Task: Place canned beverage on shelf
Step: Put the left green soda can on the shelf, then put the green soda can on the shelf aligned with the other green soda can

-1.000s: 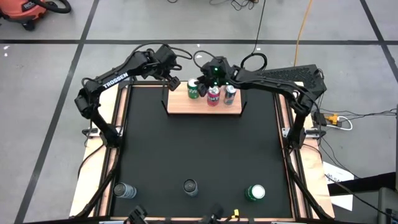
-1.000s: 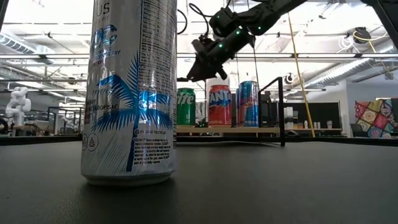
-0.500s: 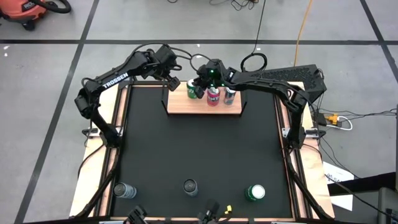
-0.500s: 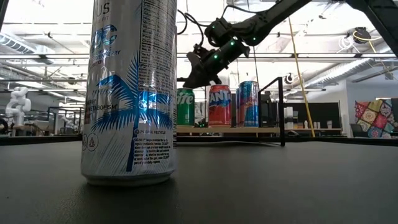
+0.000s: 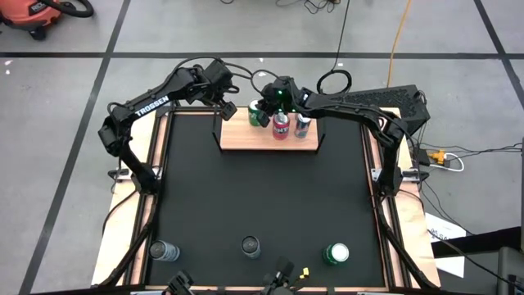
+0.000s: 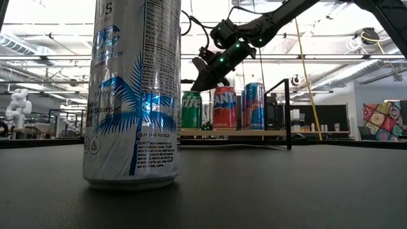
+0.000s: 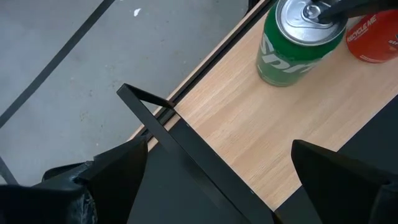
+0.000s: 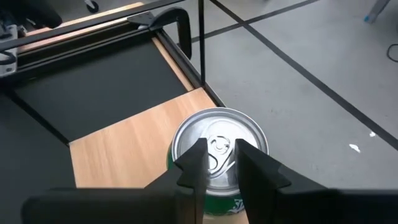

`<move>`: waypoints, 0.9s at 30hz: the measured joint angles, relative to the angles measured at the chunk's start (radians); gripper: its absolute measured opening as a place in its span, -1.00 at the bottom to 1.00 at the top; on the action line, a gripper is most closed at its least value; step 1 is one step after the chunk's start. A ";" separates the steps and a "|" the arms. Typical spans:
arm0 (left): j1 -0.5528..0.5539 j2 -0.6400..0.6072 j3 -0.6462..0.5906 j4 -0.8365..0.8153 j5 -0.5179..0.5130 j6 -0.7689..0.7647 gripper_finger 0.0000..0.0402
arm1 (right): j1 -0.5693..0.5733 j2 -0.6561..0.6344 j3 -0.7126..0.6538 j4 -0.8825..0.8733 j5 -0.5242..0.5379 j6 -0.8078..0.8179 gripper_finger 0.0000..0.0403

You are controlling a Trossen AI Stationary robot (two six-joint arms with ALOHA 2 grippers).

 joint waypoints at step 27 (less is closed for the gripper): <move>-0.004 -0.001 0.000 -0.003 0.000 -0.013 0.95 | -0.001 -0.078 -0.002 0.020 0.049 0.065 -0.65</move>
